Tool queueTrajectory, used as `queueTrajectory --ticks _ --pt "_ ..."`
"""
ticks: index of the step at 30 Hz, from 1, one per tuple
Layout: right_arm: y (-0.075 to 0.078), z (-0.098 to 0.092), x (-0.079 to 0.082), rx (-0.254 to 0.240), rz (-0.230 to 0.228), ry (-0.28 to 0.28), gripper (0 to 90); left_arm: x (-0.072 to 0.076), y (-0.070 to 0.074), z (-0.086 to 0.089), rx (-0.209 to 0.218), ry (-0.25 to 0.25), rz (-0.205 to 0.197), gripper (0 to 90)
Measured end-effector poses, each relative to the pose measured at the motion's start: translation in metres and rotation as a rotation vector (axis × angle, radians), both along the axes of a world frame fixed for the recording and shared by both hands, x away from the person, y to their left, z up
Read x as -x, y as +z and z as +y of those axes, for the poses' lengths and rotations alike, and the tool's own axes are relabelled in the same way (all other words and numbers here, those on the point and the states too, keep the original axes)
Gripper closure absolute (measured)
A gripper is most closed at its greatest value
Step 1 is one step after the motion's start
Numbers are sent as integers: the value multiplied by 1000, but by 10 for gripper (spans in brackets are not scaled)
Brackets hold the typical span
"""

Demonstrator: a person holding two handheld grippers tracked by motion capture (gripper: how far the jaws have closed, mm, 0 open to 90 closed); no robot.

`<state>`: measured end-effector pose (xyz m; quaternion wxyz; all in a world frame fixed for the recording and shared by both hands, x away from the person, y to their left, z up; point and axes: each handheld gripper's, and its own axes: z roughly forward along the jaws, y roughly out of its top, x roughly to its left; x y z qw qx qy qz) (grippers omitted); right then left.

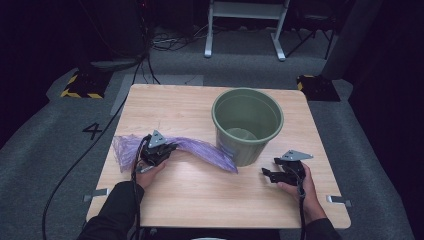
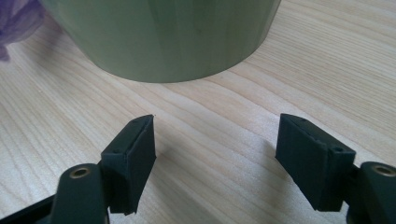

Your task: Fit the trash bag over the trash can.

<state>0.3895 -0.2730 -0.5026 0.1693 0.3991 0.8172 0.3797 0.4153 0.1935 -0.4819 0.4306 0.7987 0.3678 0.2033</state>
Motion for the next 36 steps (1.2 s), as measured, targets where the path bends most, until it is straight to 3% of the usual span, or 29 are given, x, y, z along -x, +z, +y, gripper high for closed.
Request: queueTrajectory --ticks 17,30,36 --pt "0 -2 0 3 -3 -12 288 -7 23 18 91 48 -58 891" --pt "0 -2 3 -4 -1 -8 288 -6 38 17 135 47 -92 891" --pt "0 -2 3 -5 -1 -10 288 -7 44 18 177 53 -99 891"
